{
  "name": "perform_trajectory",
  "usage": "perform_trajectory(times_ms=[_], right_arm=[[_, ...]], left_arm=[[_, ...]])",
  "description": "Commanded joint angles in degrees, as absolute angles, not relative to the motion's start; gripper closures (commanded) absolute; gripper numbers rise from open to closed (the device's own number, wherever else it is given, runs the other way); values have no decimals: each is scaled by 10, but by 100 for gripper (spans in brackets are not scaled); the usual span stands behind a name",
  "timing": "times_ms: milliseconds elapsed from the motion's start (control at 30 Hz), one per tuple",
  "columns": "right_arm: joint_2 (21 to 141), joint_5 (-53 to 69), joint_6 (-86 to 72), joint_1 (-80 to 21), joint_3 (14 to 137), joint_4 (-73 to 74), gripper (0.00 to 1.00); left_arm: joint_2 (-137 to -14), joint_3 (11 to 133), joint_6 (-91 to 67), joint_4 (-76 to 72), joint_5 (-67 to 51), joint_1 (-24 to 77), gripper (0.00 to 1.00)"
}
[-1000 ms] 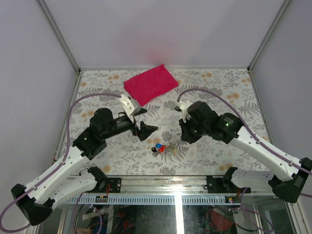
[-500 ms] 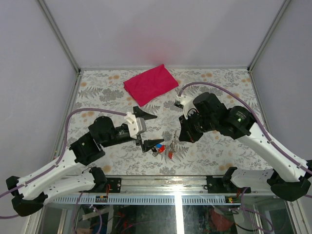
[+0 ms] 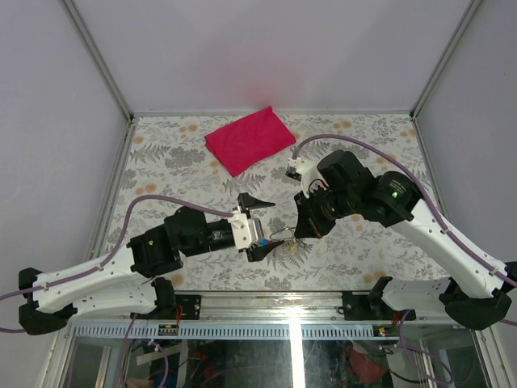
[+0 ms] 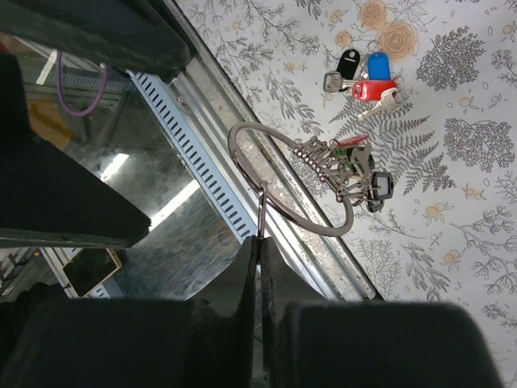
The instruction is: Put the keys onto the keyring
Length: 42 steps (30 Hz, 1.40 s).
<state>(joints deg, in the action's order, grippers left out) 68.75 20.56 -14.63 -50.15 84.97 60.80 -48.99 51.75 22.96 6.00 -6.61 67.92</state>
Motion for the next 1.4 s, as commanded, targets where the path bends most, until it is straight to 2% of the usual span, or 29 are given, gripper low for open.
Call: perform_trajectory(times_ms=[0, 167, 333, 500, 900, 1067, 1267, 1367], right_arm=[[693, 246, -158, -505, 896, 614, 100], [693, 272, -167, -505, 908, 618, 100], [695, 282, -171, -505, 913, 624, 100], [697, 288, -175, -505, 924, 630, 100], [713, 299, -173, -504, 940, 635, 100], [713, 301, -172, -505, 940, 635, 100], [711, 299, -171, -505, 942, 637, 100], [709, 297, -171, -505, 943, 638, 100]], left_arm=[[-498, 512, 277, 15, -25, 697, 19], [-504, 497, 304, 0, -24, 702, 26], [-517, 509, 307, 1, -37, 706, 29], [-528, 521, 318, 18, -38, 715, 41], [-546, 538, 336, 40, -16, 738, 53], [-555, 546, 338, 51, -8, 741, 63], [-556, 542, 344, 55, 5, 745, 69], [-556, 545, 346, 60, 10, 746, 77]])
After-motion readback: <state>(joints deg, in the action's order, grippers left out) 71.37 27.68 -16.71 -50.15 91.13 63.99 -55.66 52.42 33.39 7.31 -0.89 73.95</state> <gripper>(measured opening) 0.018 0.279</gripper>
